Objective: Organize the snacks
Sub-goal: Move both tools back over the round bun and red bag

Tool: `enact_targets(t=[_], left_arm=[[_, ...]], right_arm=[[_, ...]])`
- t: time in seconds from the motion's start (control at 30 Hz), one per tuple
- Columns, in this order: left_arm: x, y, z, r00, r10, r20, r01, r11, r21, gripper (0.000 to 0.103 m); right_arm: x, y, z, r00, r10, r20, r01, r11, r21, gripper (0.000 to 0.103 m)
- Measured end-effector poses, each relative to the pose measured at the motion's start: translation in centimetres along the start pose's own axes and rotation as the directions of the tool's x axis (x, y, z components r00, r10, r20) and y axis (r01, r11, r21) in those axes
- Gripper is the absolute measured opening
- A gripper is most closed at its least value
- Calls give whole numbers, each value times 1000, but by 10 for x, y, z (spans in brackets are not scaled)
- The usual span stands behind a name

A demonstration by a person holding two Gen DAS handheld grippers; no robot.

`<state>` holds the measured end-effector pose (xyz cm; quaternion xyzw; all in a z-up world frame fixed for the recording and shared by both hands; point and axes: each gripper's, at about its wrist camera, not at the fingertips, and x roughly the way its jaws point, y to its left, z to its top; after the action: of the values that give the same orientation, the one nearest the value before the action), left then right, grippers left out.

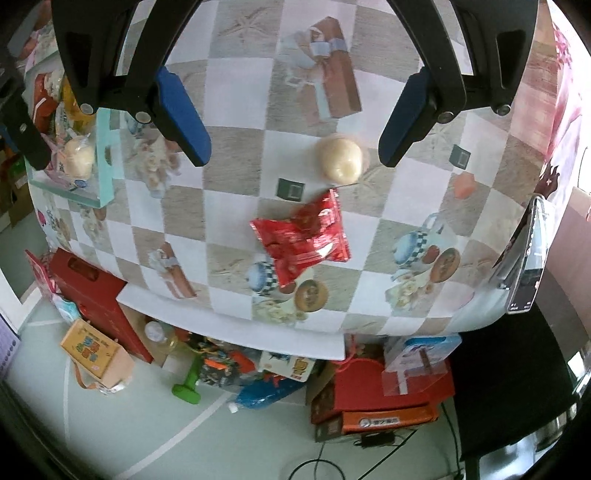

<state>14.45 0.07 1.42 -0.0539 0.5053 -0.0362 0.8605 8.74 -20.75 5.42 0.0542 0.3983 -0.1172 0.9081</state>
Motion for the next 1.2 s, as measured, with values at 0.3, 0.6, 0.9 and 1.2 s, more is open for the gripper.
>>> enact_targets(t=[0.3,0.6,0.9,1.2], left_arm=[[16,27,0,1000,1,-26,-2,999,-53,92],[35,50,-7,998,-1,-69,-5,996,-85,92],[55,63,-15,995,-9,-100,0,996,-85,92],[63,70,-18,997,8,-74,-11,999,-48,103]], right_arm=[[17,48,-13,993,111,-48,-114,991,-68,103],[45,70,-28,985,127,-117,-138,986,-95,103],[72,86,-46,976,101,-195,-130,981,-142,103],[83,88,-52,971,80,-225,-118,980,-158,103]])
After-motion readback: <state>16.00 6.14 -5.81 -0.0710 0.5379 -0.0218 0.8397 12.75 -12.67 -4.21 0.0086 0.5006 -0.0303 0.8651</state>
